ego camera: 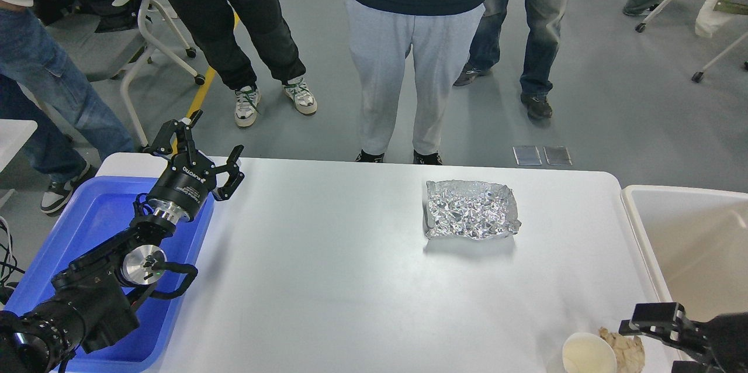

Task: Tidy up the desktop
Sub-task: 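Lower the right gripper to the small clear cup and close on it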

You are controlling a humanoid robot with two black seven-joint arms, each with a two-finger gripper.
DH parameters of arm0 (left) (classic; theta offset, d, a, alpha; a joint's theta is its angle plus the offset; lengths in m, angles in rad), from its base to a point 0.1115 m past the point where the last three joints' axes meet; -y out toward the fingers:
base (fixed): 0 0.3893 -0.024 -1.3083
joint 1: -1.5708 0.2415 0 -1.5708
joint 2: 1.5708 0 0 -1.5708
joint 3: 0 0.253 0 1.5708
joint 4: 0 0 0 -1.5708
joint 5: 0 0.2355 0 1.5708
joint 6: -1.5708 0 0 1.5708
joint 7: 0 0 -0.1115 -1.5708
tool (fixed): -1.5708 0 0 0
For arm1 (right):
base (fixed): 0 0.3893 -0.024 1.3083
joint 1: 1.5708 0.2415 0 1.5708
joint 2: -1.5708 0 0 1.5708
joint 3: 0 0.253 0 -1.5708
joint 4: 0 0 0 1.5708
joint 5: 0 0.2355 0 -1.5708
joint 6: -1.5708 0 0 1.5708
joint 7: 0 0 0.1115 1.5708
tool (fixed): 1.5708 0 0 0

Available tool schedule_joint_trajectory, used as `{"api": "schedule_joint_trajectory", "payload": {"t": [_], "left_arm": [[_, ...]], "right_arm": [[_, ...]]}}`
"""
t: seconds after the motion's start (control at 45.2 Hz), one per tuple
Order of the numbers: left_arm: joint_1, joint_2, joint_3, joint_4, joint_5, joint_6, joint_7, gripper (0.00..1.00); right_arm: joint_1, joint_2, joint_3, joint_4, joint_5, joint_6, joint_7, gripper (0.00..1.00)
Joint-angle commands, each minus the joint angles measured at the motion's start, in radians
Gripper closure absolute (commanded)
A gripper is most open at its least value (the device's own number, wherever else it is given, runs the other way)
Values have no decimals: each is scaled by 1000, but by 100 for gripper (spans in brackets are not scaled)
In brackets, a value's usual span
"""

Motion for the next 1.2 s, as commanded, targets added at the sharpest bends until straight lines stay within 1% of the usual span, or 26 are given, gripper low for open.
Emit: {"api": "schedule_joint_trajectory", "payload": {"t": [0.0, 0.221, 0.886, 1.173], "left_arm": [[0, -1, 0, 0, 0, 0, 0, 0], [0, -1, 0, 0, 0, 0, 0, 0], [0, -1, 0, 0, 0, 0, 0, 0], [0, -1, 0, 0, 0, 0, -1, 0]], "right_arm": [[-14, 88, -8, -26, -31, -2, 2, 0], [-35, 118, -80, -62, -118, -13, 10, 0], [-49, 236, -70, -152, -126, -53, 16, 0], [-78, 267, -70, -186, -128, -63, 41, 0]]}}
